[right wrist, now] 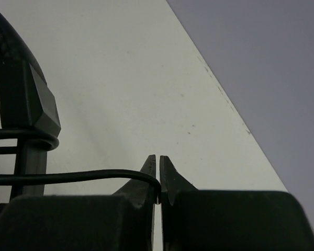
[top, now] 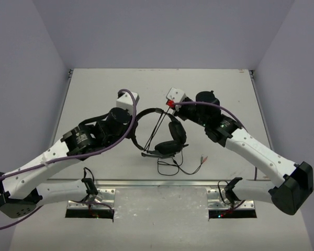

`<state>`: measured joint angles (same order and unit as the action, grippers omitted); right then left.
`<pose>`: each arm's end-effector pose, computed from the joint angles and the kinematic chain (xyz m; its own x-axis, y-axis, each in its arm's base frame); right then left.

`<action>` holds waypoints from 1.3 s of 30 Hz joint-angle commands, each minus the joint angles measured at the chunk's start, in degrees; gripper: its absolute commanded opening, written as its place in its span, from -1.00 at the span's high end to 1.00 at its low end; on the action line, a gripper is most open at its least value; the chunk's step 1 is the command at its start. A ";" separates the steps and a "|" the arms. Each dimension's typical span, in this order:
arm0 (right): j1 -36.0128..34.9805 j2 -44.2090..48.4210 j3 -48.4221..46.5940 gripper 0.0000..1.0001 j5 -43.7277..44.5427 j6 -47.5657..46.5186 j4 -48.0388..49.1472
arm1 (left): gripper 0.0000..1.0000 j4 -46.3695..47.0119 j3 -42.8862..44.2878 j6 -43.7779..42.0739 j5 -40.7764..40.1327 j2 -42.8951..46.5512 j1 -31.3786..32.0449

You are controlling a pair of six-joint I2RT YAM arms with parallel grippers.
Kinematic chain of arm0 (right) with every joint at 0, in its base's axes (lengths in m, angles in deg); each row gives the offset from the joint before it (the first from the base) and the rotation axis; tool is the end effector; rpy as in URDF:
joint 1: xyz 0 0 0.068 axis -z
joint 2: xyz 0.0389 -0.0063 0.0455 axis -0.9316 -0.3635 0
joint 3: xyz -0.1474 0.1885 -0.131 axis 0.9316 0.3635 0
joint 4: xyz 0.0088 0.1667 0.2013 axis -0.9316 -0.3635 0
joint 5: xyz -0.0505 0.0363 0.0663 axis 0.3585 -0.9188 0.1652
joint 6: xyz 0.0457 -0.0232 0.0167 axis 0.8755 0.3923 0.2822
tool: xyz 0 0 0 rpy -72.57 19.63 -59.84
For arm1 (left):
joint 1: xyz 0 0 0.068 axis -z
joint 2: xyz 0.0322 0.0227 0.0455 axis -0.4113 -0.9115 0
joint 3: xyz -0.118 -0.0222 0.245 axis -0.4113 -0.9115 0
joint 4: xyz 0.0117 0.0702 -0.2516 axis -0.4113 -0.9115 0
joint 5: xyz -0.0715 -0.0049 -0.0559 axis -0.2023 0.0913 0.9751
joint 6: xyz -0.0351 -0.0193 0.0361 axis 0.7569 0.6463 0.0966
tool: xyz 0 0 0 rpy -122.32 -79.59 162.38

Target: Wrap the headphones

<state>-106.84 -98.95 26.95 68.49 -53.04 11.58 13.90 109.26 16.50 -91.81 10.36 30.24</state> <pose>0.2217 0.1782 0.3375 0.0762 -0.4277 -0.9007 -0.7053 0.6154 -0.3518 0.1264 -0.1489 0.3868 -0.4678 0.1529 -0.8705 0.3640 0.9308 -0.0321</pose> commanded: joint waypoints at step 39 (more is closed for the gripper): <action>-16.77 -13.46 34.71 0.98 -13.76 42.69 61.23 | 0.99 -10.02 47.52 22.21 -27.25 -27.67 -22.87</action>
<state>-120.26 -120.23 60.04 48.25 -5.24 78.38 -2.31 157.50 35.04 -115.90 -19.43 9.56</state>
